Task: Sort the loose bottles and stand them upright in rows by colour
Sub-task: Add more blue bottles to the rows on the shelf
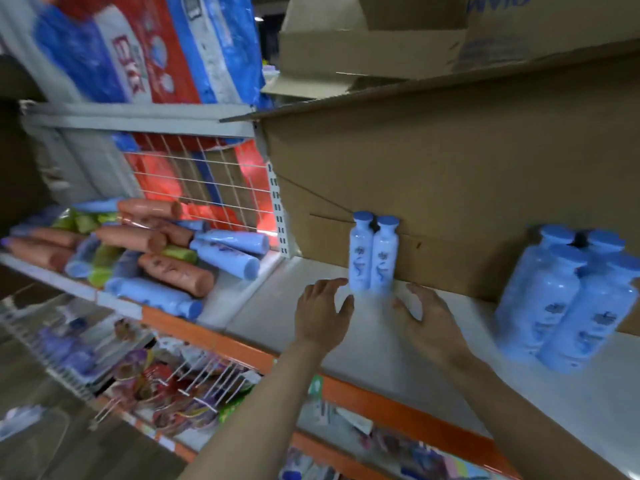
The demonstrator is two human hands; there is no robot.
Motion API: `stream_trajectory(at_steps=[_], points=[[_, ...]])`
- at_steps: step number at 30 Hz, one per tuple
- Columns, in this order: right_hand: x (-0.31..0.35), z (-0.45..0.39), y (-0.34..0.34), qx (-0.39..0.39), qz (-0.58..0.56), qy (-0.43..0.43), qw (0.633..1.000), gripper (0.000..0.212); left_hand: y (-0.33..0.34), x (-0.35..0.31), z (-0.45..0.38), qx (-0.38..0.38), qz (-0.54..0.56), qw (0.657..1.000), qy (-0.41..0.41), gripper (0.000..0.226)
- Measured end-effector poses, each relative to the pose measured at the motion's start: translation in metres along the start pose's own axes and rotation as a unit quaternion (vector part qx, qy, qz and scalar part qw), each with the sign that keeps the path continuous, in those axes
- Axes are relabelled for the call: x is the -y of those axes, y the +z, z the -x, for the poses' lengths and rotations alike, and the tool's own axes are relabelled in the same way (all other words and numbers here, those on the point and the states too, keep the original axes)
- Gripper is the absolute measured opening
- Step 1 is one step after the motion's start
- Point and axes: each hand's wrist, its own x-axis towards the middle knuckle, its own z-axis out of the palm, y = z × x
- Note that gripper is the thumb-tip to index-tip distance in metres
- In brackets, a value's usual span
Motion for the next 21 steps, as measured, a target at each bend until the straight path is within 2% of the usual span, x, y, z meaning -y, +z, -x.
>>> stream_trajectory(at_steps=[4, 7, 11, 14, 16, 19, 21], points=[[0.079, -0.010, 0.089, 0.051, -0.024, -0.030, 0.998, 0.052, -0.085, 0.095, -0.010, -0.049, -0.048, 0.996, -0.049, 0.035], [0.132, -0.019, 0.150, 0.094, -0.021, -0.056, 0.994, 0.051, -0.143, 0.158, -0.016, -0.042, -0.093, 0.991, -0.083, 0.045], [0.193, -0.036, 0.216, 0.131, -0.043, -0.089, 0.986, 0.040, -0.204, 0.224, -0.018, -0.073, -0.087, 0.982, -0.153, 0.039], [0.234, -0.057, 0.262, 0.163, -0.069, -0.110, 0.978, 0.023, -0.239, 0.269, -0.026, -0.070, -0.102, 0.977, -0.176, 0.037], [0.261, -0.070, 0.291, 0.164, -0.082, -0.114, 0.976, 0.016, -0.257, 0.296, -0.033, -0.074, -0.102, 0.975, -0.183, 0.036], [0.297, -0.089, 0.333, 0.135, -0.084, -0.132, 0.978, 0.025, -0.277, 0.333, -0.053, -0.085, -0.101, 0.972, -0.196, 0.032], [0.316, -0.106, 0.355, 0.134, -0.091, -0.138, 0.977, 0.022, -0.287, 0.352, -0.071, -0.083, -0.103, 0.969, -0.208, 0.032]])
